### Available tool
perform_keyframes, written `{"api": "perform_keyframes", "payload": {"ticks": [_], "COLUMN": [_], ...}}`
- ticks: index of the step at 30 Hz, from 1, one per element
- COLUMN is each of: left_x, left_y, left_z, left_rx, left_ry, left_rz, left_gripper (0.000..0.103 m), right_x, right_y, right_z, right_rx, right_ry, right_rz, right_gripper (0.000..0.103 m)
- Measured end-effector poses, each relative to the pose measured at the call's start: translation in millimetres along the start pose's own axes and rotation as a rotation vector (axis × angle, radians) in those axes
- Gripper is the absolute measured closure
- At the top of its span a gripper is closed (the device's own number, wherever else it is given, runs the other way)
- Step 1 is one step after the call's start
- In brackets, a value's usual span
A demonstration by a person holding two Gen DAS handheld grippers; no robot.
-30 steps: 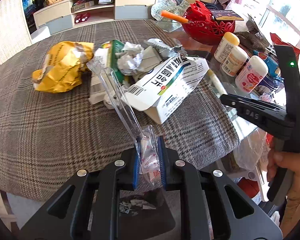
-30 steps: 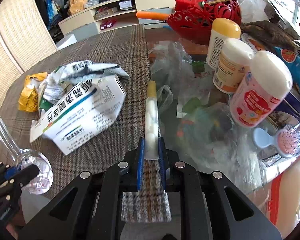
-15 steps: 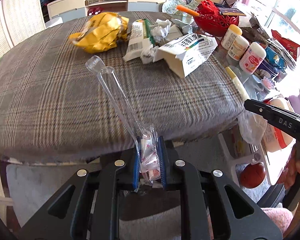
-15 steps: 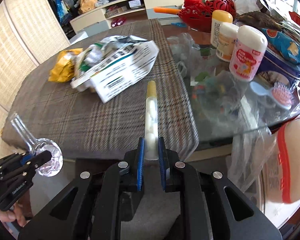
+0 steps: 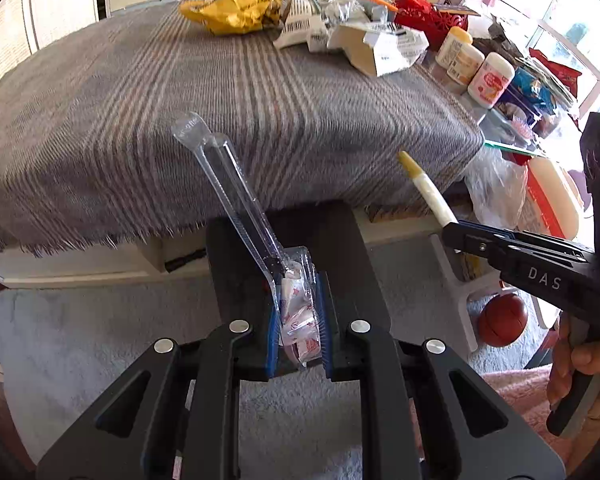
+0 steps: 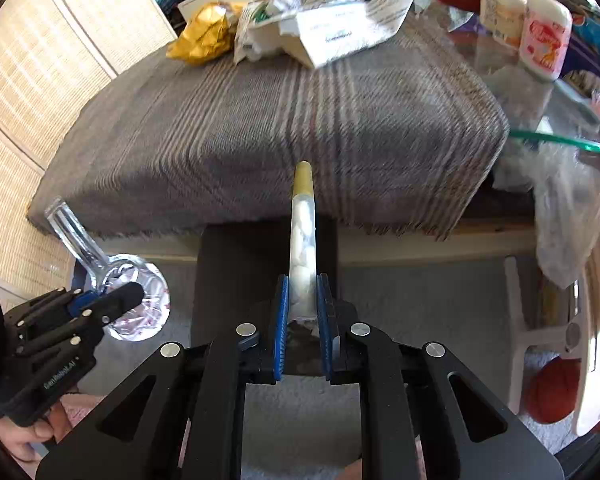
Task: Collect trash
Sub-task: 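Carry wrapper, glass pipette and white tube over the black bin, then open both tools to drop the items into the bin and withdraw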
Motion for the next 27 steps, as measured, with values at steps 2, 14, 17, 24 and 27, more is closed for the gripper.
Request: {"api": "perform_keyframes", "payload": {"ticks": [2, 14, 17, 24, 27], "left_x": [6.9, 18.9, 22.6, 19.9, 17.2], "left_y": [12.1, 60.3, 71.0, 77.9, 75.1], "left_z": [-1.7, -15.8, -17.8, -18.1, -21.2], "left_rx": [0.003, 0.012, 0.025, 0.032, 0.010], "left_ry": [0.006, -0.069, -0.078, -0.088, -0.093], "left_rz": [-0.023, -0.062, -0.082, -0.095, -0.088], "left_gripper": [0.088, 0.088, 0.088, 0.086, 0.058], "right_x": [3.9, 19.2, 18.7, 8.1, 6.2], "right_y": [10.9, 80.9, 89.5, 85.4, 79.7], "right_z": [-2.3, -21.9, -21.6, -28.0, -28.2], "right_rx": [-0.002, -0.030, -0.023, -0.034, -0.024], "right_ry": [0.003, -0.005, -0.005, 0.000, 0.002], "right_rz": [-0.016, -0.128, -0.150, -0.127, -0.110], "right_gripper": [0.088, 0.088, 0.088, 0.084, 0.052]}}
Point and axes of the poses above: each gripper's, at about its wrist camera, not at the fingertips, and y roughly the way its jaws point, z to its right, x to its underside, the point moved 9 cm from there along y, roughly the way its jaws point, and after that the axes turned 10 degrees about -z, right-handed, at the moved point
